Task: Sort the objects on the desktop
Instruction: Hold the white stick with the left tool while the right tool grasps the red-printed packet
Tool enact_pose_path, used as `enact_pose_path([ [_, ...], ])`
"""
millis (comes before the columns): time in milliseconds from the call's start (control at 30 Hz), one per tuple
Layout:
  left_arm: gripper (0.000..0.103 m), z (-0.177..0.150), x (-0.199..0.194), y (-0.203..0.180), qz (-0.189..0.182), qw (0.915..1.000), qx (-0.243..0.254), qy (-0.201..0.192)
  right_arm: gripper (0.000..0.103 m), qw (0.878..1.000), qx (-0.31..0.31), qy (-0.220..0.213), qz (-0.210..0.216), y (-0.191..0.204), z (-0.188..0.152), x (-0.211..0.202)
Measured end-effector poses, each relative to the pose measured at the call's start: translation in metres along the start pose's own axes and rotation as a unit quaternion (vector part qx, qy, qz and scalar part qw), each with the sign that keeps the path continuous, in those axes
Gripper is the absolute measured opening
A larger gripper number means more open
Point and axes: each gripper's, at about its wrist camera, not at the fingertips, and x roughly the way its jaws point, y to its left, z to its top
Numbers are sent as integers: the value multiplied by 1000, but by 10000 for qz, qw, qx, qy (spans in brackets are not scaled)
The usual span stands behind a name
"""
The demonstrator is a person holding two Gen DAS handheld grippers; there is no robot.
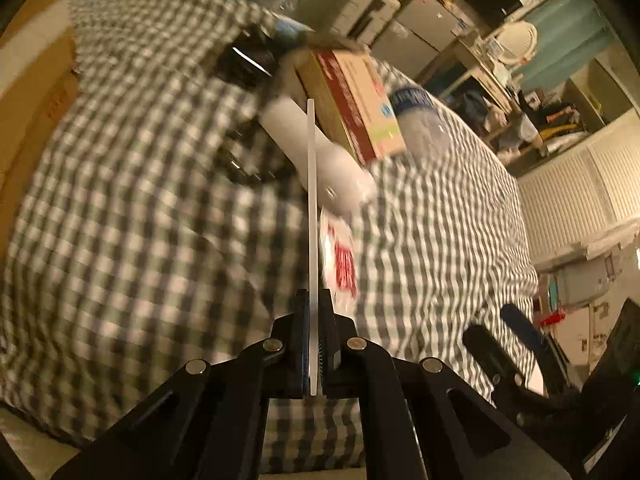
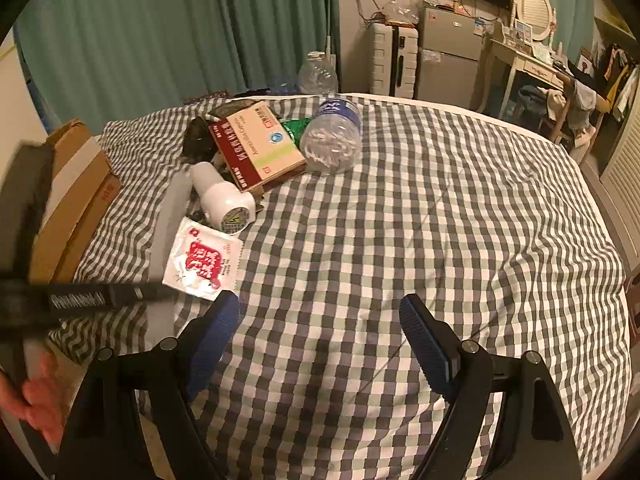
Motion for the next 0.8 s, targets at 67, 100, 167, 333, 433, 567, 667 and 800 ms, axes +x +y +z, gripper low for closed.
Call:
enact_pose_path([
  [67,3,3,-2,8,-12,9999,-157,12,82,9998,-39,52,213,7,3,4],
  [100,3,5,-3,12,27,9997,-256,9,82,9995,-64,65,291,11,5,6],
  [167,3,8,-4,16,174,9996,-204,50,82,9985,-129,186,504,24,11,16],
  [333,3,16,-2,36,660,9975,-258,74,82,9952,-488,584,615,60,22,61],
  [433,3,21,-1,46,802,9959,-409,24,82,9933,-625,826,509,73,22,88],
  [567,3,19,14,55,925,9943,-501,171,83,9902,-712,1094,487,82,17,114],
  [667,3,19,27,60,935,9937,-538,305,86,9902,-539,1117,637,75,15,122],
  [800,6,19,35,65,858,9933,-643,429,103,9868,-785,1222,720,84,10,127],
])
